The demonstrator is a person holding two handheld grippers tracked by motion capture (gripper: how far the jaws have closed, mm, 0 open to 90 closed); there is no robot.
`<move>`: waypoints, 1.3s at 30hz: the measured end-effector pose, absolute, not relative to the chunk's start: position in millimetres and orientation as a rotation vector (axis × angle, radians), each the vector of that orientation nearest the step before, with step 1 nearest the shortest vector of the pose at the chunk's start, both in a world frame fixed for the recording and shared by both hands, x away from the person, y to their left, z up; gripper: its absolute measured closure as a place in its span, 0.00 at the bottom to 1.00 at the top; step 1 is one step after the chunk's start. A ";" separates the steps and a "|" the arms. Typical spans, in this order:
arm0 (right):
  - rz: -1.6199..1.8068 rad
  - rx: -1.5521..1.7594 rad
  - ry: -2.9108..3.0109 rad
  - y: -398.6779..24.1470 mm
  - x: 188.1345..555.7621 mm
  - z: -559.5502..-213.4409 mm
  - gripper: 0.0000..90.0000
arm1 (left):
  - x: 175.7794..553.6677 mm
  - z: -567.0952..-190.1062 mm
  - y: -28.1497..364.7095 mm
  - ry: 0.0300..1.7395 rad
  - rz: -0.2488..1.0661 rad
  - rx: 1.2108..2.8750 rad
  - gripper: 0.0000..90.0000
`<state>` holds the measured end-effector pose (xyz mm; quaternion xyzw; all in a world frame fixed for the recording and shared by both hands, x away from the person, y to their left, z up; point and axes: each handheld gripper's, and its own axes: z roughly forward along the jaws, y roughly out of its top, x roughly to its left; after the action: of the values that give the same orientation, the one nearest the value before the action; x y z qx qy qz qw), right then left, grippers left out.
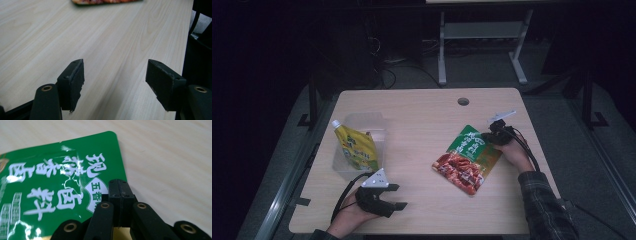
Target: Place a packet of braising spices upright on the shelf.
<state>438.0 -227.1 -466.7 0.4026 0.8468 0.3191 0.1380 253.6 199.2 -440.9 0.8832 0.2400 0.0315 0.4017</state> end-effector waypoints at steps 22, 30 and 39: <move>0.899 0.830 2.659 -175.2 358.8 -460.5 1.00 | 310.3 -448.3 126.6 0.633 0.101 2.285 0.17; 0.905 0.777 2.692 -169.2 344.1 -460.1 1.00 | 319.2 -463.1 108.8 0.630 0.076 2.373 0.16; 0.904 0.785 2.691 -168.3 342.9 -460.0 1.00 | 312.9 -460.6 102.2 0.524 0.131 2.398 0.60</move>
<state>342.9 -168.3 -460.0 0.2652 0.9093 0.3054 0.0980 312.9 102.2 -460.6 0.9191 0.2008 0.0501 0.3353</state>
